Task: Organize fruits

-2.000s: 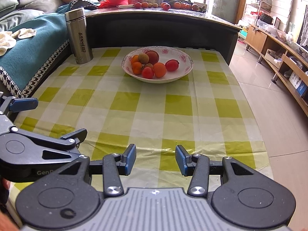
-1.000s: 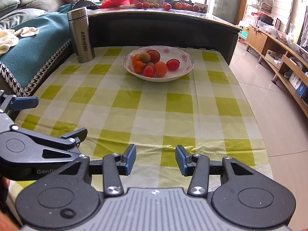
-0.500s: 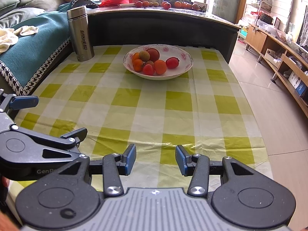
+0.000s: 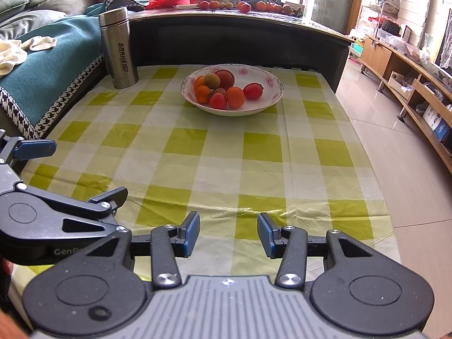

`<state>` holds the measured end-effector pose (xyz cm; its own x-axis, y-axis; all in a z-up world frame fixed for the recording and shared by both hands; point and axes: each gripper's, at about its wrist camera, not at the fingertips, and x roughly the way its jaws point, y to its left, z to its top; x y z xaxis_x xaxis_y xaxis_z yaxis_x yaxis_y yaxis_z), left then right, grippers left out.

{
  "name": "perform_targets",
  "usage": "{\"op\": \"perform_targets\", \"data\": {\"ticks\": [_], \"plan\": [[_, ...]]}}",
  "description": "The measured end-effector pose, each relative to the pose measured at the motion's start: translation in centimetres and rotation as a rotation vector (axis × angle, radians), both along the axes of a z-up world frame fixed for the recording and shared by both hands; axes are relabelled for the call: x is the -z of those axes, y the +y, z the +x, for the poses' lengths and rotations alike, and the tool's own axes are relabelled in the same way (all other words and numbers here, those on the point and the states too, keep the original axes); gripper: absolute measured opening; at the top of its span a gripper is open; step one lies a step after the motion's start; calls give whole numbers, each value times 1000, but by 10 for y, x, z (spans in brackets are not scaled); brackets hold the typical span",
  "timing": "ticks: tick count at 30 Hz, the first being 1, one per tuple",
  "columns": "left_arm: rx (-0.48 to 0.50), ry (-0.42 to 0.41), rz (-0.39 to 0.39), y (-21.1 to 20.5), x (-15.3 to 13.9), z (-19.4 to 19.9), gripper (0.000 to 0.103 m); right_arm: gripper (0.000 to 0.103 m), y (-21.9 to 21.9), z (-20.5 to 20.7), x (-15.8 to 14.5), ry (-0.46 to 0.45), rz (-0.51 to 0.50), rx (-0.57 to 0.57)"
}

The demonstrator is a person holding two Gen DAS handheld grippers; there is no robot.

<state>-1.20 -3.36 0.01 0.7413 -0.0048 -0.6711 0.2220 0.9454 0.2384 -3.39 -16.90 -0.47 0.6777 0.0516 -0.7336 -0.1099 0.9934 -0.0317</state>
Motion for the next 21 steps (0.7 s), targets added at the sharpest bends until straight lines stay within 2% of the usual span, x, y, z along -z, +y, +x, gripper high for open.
{"op": "perform_targets", "data": {"ticks": [21], "plan": [[1,0,7,0,1,-1,103,50,-1,-3,3,1,-2,0]]}}
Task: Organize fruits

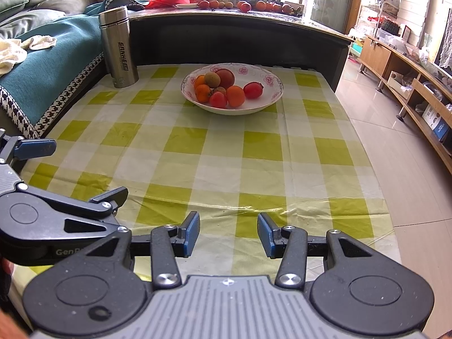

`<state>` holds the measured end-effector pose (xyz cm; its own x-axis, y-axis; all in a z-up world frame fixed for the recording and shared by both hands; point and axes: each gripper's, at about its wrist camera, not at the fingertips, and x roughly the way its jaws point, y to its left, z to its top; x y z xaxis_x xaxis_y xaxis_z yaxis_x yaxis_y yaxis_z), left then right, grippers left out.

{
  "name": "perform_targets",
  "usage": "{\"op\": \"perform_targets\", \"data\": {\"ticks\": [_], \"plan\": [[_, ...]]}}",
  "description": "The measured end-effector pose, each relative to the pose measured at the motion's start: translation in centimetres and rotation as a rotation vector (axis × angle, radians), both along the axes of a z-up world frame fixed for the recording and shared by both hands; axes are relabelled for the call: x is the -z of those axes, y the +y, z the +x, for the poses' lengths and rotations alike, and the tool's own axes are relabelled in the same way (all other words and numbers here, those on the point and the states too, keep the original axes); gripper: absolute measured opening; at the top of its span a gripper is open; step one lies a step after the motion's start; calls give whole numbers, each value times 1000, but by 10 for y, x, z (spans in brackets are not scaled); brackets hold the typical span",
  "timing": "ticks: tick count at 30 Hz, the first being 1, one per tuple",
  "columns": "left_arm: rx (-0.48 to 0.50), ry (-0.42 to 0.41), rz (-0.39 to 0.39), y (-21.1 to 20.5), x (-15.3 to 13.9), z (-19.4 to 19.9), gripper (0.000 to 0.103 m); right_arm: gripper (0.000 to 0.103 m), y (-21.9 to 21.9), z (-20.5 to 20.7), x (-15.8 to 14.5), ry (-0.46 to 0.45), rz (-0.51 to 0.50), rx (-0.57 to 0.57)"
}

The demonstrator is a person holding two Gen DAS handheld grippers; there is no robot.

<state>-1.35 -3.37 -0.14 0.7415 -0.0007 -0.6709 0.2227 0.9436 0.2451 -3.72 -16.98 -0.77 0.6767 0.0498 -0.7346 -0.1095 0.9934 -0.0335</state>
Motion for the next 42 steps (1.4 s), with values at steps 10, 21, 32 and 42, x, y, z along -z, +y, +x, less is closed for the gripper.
{"op": "perform_targets", "data": {"ticks": [10,21,32,42], "plan": [[2,-5,5,0,0,-1,103,50,0,0,0,0,0,0],[4,-7,9,0,0,-1,103,50,1,0,0,0,-1,0],[4,-6,9,1,0,-1,103,50,1,-1,0,0,-2,0],[5,-6,10,0,0,-1,103,50,1,0,0,0,-3,1]]}}
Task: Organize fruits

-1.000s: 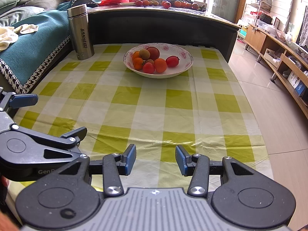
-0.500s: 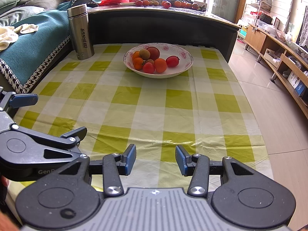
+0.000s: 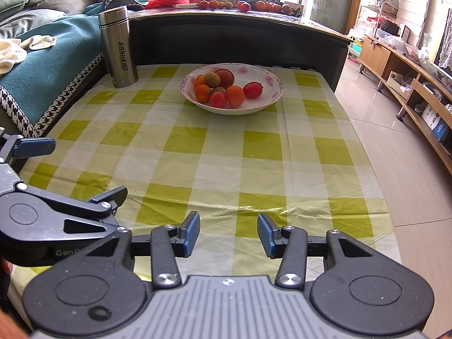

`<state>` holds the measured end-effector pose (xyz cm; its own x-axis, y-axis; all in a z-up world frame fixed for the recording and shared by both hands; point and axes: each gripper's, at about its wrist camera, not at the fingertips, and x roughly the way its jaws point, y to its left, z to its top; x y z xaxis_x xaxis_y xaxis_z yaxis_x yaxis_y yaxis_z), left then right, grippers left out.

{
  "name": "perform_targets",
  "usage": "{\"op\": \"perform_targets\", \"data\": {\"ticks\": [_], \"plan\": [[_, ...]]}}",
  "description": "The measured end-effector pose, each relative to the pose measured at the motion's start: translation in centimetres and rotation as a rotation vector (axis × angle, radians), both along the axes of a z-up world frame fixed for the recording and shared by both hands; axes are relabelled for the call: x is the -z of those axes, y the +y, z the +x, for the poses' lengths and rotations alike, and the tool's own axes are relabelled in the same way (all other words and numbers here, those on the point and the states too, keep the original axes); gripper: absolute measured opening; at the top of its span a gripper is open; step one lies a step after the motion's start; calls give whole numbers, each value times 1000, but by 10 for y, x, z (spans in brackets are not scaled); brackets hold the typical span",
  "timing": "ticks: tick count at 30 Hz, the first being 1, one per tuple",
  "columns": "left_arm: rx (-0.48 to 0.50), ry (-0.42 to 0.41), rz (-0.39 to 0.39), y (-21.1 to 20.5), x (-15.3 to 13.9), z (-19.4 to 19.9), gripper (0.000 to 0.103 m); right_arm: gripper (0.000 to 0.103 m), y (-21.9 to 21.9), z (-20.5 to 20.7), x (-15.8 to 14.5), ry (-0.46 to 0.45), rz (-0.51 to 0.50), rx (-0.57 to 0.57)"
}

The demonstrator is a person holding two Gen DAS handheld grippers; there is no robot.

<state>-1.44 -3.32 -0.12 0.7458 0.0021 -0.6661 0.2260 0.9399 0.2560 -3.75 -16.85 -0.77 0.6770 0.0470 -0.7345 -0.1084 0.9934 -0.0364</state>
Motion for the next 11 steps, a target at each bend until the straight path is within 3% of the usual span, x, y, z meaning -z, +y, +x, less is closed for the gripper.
{"op": "perform_targets", "data": {"ticks": [11], "plan": [[-1,-7,4,-1,-1,0,103,50,-1,-1,0,-1,1,1]]}}
